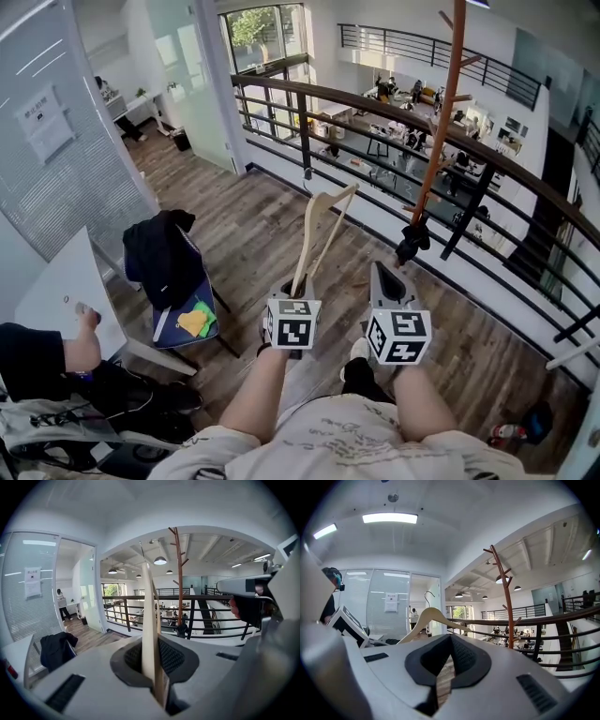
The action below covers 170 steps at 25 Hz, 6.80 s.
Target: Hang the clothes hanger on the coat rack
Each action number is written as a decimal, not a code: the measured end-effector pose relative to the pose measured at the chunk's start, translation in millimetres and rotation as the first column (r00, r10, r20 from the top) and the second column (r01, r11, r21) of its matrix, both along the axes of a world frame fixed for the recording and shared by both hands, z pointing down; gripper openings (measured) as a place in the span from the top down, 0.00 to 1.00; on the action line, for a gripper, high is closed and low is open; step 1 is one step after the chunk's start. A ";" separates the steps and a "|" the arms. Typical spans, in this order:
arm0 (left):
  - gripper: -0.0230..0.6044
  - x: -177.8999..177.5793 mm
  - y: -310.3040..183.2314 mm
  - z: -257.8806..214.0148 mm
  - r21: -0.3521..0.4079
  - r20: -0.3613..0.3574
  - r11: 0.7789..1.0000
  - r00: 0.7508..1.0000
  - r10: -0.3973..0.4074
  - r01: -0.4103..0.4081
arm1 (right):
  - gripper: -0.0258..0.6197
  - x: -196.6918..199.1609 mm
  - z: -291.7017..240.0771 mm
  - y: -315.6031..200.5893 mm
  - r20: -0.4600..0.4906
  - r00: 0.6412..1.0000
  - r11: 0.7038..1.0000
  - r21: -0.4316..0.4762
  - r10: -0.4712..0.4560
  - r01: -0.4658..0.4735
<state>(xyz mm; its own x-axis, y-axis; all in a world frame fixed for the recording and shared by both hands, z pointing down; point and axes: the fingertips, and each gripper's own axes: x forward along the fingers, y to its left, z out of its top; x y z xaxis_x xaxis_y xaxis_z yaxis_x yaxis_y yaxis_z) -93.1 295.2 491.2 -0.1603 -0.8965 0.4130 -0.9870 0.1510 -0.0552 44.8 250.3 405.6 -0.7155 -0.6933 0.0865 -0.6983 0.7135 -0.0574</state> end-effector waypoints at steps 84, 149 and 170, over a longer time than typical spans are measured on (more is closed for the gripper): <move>0.92 27.5 -563.3 -1.1 -0.113 0.172 0.848 0.831 0.530 -0.517 | 0.96 4.8 21.7 -501.2 0.015 0.948 0.939 -0.139 0.319 -0.314; 0.92 24.6 -586.2 45.4 -0.332 0.450 0.699 0.544 0.708 -0.634 | 0.96 7.9 33.1 -519.7 -0.060 0.880 0.869 -0.140 0.471 -0.475; 0.89 21.3 -572.9 50.3 -0.351 0.399 0.635 0.503 0.767 -0.689 | 0.96 -4.2 37.1 -516.5 -0.063 0.896 0.883 -0.148 0.440 -0.445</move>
